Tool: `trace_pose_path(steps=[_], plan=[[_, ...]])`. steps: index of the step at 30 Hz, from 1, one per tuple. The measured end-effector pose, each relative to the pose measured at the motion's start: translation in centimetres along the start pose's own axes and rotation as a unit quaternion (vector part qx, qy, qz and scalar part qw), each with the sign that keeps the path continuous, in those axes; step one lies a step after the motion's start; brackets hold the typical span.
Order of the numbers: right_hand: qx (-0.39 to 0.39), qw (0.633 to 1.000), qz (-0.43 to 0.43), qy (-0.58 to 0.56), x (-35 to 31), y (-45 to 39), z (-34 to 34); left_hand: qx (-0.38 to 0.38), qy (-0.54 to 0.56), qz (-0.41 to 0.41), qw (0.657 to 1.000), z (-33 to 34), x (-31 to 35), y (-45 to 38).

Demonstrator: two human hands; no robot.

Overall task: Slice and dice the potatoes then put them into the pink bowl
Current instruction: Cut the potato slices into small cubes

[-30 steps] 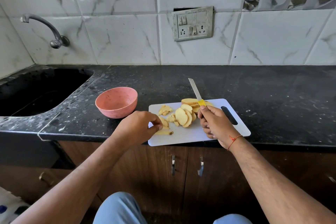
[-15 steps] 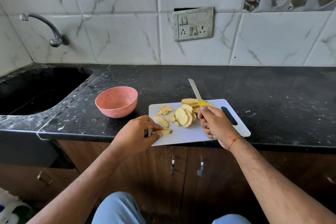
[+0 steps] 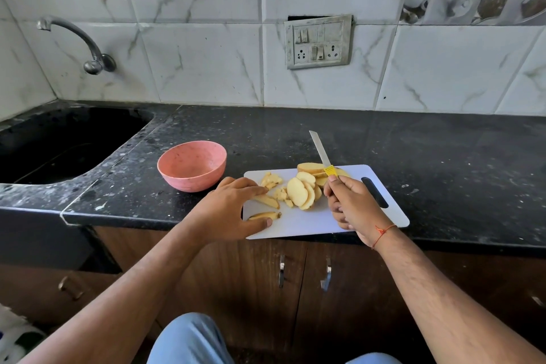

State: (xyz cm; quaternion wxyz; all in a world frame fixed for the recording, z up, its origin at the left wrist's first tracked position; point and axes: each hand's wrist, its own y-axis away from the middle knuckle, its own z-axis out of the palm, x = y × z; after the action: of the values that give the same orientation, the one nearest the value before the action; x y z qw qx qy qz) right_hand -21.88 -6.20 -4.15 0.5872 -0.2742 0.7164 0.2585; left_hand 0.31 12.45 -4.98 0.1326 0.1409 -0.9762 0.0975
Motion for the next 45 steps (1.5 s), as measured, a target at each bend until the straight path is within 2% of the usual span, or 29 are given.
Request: trace_pose_path(steps=[11,15,18,25,45], plan=[[-0.005,1.0,-0.001,-0.008,0.1,-0.1,-0.1,-0.002,0.044,-0.01,0.999,-0.2,-0.2,-0.5],[-0.004,1.0,0.001,-0.007,0.1,-0.1,-0.1,-0.01,0.076,-0.067,0.995,-0.2,0.5,-1.6],[-0.003,1.0,0.002,-0.014,0.1,-0.1,0.0,-0.051,0.099,-0.115,0.987,-0.4,0.8,-2.7],[0.0,1.0,0.0,-0.015,0.1,-0.1,0.0,-0.09,0.107,-0.152,0.978,-1.1,1.9,-3.4],[0.003,1.0,-0.001,-0.013,0.0,0.1,0.0,-0.1,0.143,-0.125,0.977,-2.3,1.1,-3.7]])
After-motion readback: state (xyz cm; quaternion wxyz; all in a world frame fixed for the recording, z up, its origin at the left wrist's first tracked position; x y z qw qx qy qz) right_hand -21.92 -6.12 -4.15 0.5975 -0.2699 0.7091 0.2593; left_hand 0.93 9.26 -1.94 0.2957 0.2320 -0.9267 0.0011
